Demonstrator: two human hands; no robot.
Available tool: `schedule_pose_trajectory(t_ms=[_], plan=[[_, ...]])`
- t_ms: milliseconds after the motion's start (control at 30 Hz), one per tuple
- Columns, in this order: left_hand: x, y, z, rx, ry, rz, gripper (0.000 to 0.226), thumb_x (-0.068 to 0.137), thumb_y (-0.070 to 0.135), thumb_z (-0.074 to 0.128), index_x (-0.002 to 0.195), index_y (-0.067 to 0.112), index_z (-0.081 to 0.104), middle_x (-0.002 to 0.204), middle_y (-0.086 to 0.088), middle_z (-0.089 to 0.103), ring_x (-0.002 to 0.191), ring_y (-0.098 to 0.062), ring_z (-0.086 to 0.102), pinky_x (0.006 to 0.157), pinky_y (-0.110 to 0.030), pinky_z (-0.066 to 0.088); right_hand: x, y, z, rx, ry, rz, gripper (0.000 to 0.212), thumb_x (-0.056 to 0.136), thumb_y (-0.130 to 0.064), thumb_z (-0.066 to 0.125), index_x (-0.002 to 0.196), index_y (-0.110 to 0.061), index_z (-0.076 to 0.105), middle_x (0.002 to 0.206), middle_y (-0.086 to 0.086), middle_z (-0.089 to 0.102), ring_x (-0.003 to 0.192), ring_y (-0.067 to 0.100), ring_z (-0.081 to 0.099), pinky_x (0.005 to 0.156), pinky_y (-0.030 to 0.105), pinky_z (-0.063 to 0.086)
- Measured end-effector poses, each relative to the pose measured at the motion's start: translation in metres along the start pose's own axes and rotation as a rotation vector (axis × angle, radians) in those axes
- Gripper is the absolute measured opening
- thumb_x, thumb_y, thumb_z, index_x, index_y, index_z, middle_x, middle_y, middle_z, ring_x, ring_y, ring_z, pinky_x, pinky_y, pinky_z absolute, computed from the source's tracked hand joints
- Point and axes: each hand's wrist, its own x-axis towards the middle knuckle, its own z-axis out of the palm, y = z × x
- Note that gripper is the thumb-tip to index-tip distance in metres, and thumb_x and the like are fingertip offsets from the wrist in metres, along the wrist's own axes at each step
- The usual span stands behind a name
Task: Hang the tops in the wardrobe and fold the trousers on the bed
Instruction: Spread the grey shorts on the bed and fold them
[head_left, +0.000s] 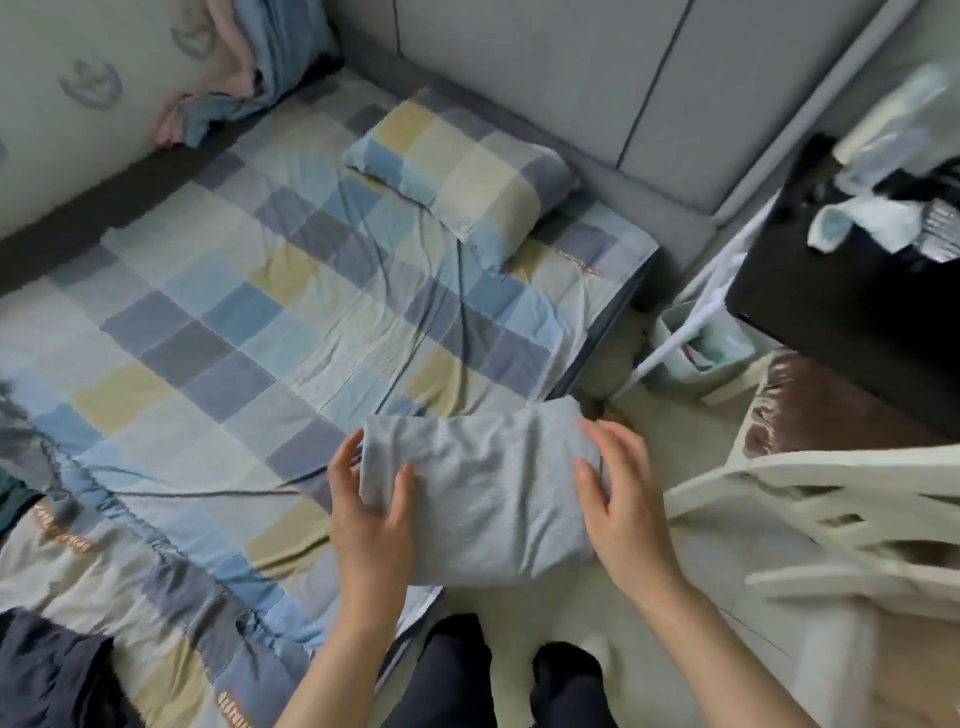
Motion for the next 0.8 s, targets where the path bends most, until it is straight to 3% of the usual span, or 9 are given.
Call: schedule_pose_trajectory(t_ms=[100, 167, 233, 367, 467, 533, 600, 667, 800], plan=[[-0.031, 0.013, 0.035, 0.092, -0.117, 0.077, 0.031, 0.091, 0.031, 0.065, 0.117, 0.044, 0.054, 0.08, 0.017, 0.061, 0.053, 0.002, 0.05, 0.055, -0.009, 0.041, -0.039, 0.023, -0.05, 0.006, 0.122, 0.054, 0.032, 0.095, -0.016, 0.048, 0.123, -0.01, 0.062, 0.124, 0.005, 0.054, 0.113, -0.001, 0.05, 0.096, 0.007, 0.035], [-0.055, 0.021, 0.061, 0.151, -0.201, 0.114, 0.026, 0.091, 0.032, 0.065, 0.115, 0.042, 0.059, 0.05, 0.012, 0.043, 0.043, -0.006, 0.038, 0.045, -0.014, 0.033, -0.068, 0.039, -0.082, 0.014, 0.212, 0.105, 0.031, 0.095, -0.016, 0.049, 0.122, -0.009, 0.063, 0.122, 0.004, 0.056, 0.114, 0.0, 0.052, 0.096, 0.012, 0.04], [-0.087, 0.028, 0.091, 0.195, -0.285, 0.153, 0.025, 0.092, 0.033, 0.064, 0.113, 0.044, 0.059, 0.044, 0.009, 0.036, 0.04, -0.007, 0.036, 0.042, -0.015, 0.029, -0.103, 0.059, -0.117, 0.017, 0.301, 0.156, 0.031, 0.095, -0.014, 0.051, 0.123, -0.011, 0.062, 0.122, 0.002, 0.056, 0.115, 0.004, 0.054, 0.093, 0.017, 0.045], [-0.163, 0.041, 0.153, 0.239, -0.449, 0.241, 0.024, 0.092, 0.034, 0.062, 0.114, 0.044, 0.057, 0.062, 0.006, 0.051, 0.048, -0.004, 0.044, 0.055, -0.02, 0.041, -0.171, 0.099, -0.185, -0.016, 0.47, 0.23, 0.029, 0.095, -0.01, 0.053, 0.123, -0.012, 0.06, 0.122, 0.001, 0.056, 0.112, 0.008, 0.057, 0.088, 0.016, 0.048], [-0.225, 0.047, 0.196, 0.255, -0.583, 0.23, 0.026, 0.093, 0.037, 0.061, 0.119, 0.042, 0.057, 0.098, -0.004, 0.068, 0.081, -0.015, 0.063, 0.075, -0.038, 0.055, -0.223, 0.127, -0.235, -0.052, 0.563, 0.284, 0.029, 0.093, -0.006, 0.054, 0.122, -0.01, 0.061, 0.12, 0.004, 0.057, 0.111, 0.006, 0.057, 0.089, 0.012, 0.046], [-0.267, 0.048, 0.222, 0.226, -0.662, 0.274, 0.029, 0.093, 0.034, 0.061, 0.119, 0.044, 0.056, 0.117, 0.009, 0.064, 0.103, -0.007, 0.061, 0.089, -0.032, 0.052, -0.256, 0.146, -0.266, -0.068, 0.613, 0.318, 0.029, 0.093, -0.007, 0.055, 0.122, -0.009, 0.06, 0.119, 0.006, 0.057, 0.111, 0.006, 0.057, 0.09, 0.011, 0.046], [-0.323, 0.048, 0.254, 0.211, -0.76, 0.373, 0.035, 0.092, 0.029, 0.064, 0.119, 0.049, 0.055, 0.121, 0.022, 0.056, 0.108, 0.011, 0.052, 0.089, -0.01, 0.042, -0.3, 0.167, -0.303, -0.098, 0.689, 0.376, 0.029, 0.093, -0.007, 0.055, 0.122, -0.008, 0.061, 0.119, 0.006, 0.058, 0.111, 0.008, 0.058, 0.091, 0.014, 0.047], [-0.36, 0.046, 0.278, 0.238, -0.866, 0.438, 0.044, 0.088, 0.025, 0.07, 0.125, 0.044, 0.056, 0.128, 0.021, 0.048, 0.112, 0.019, 0.044, 0.086, 0.003, 0.034, -0.333, 0.182, -0.329, -0.131, 0.763, 0.426, 0.028, 0.092, -0.005, 0.057, 0.12, -0.006, 0.062, 0.117, 0.006, 0.059, 0.11, 0.011, 0.059, 0.091, 0.015, 0.048], [-0.423, 0.04, 0.323, 0.35, -1.053, 0.504, 0.049, 0.082, 0.027, 0.076, 0.128, 0.034, 0.059, 0.143, 0.014, 0.04, 0.122, 0.002, 0.039, 0.102, -0.019, 0.033, -0.389, 0.199, -0.365, -0.148, 0.88, 0.577, 0.027, 0.093, -0.006, 0.056, 0.119, -0.006, 0.063, 0.118, 0.006, 0.058, 0.111, 0.012, 0.059, 0.092, 0.014, 0.047]])
